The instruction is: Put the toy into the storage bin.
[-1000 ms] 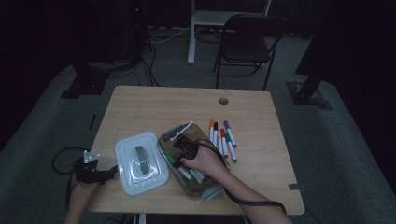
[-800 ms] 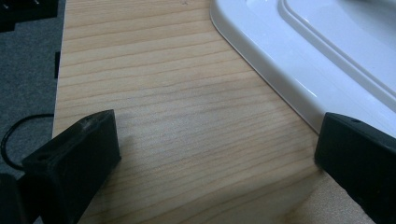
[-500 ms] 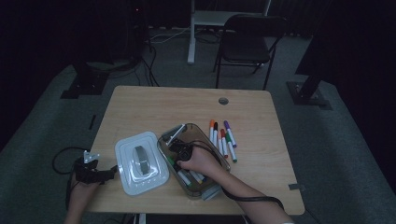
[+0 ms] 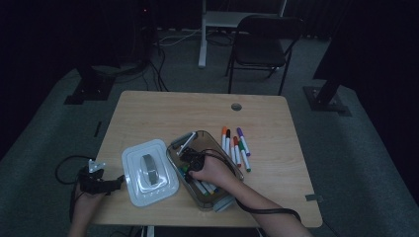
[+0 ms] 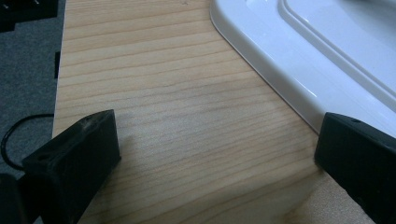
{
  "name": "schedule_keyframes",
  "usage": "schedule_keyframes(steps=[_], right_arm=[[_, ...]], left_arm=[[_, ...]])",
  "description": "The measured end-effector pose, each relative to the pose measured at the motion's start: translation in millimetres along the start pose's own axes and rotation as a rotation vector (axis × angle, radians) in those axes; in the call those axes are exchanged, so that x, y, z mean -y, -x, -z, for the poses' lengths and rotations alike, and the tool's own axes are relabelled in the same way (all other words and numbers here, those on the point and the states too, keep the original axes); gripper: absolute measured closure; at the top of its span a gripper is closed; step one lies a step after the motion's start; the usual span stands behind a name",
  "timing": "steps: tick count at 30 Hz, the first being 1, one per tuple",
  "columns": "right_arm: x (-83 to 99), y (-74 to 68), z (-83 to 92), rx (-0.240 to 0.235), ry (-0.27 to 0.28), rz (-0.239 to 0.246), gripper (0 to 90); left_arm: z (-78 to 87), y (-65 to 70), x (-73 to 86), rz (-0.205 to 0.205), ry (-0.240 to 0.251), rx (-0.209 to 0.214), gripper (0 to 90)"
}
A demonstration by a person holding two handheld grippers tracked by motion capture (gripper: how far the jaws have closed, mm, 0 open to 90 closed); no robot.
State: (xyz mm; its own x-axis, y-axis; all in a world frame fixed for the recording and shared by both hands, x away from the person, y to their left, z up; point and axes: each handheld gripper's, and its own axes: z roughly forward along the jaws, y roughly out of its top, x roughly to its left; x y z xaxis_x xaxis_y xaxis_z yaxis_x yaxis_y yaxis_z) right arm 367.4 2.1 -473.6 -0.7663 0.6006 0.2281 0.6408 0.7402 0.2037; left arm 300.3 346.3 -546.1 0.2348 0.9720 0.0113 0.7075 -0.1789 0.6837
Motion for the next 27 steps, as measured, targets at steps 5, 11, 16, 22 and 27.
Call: schedule_keyframes(steps=[5,11,16,22,27], right_arm=[[5.7,2.7,11.1,0.01,0.046,0.015,66.7],[27.4,9.5,56.8,-0.021,0.228,0.016,64.0],[47.8,19.6,91.0,-0.031,0.356,-0.004,63.3],[71.3,38.9,120.5,0.009,0.475,-0.026,61.4],[89.5,57.8,133.0,0.036,0.541,-0.071,60.6]], left_arm=[[0.0,0.0,0.0,0.0,0.0,0.0,0.5],[-0.1,0.0,-0.1,0.001,0.002,-0.001,0.5],[0.0,0.0,-0.1,0.001,0.0,0.0,0.5],[0.0,0.0,-0.1,0.001,0.0,0.0,0.5],[-0.1,0.1,-0.1,0.001,0.001,0.0,0.5]])
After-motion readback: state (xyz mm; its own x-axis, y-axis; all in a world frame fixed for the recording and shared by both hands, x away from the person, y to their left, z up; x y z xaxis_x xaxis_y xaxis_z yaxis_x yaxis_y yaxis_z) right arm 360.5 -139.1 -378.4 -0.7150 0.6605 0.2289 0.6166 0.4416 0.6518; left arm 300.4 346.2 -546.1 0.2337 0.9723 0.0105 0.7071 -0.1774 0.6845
